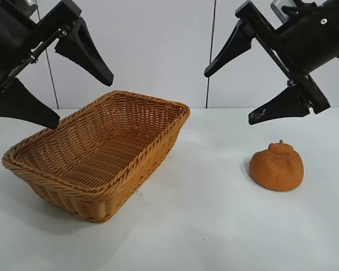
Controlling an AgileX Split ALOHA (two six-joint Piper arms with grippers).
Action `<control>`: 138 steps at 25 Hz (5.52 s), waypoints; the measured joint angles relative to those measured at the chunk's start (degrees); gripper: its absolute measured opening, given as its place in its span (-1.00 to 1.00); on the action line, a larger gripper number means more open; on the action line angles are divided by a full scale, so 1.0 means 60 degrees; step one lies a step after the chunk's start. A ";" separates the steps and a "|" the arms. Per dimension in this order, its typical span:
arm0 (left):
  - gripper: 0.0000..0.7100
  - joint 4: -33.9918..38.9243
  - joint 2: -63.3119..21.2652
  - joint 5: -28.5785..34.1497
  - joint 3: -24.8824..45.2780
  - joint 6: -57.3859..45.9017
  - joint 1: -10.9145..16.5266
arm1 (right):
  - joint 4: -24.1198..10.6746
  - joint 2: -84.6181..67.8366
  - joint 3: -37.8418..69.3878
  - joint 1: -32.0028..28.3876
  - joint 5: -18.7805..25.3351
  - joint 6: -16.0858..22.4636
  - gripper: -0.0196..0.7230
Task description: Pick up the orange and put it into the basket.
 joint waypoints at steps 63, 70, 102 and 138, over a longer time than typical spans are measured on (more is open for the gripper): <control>0.95 0.7806 -0.1054 0.0663 -0.0067 -1.3532 -0.1747 | -0.0060 0.0000 0.0000 0.0000 -0.0184 0.0011 0.78; 0.95 0.7834 0.0201 -0.0009 -0.0067 -1.4013 -0.1777 | -0.0060 0.0000 0.0000 0.0000 -0.0184 0.0020 0.78; -0.55 0.7537 0.3230 -0.2198 -0.0058 -1.4973 -0.1777 | -0.0070 0.0000 0.0000 0.0000 -0.0074 0.0043 0.78; -0.75 0.5025 0.4599 0.2544 -0.4448 -0.4520 0.0304 | -0.0132 0.0000 0.0000 0.0000 -0.0066 0.0043 0.78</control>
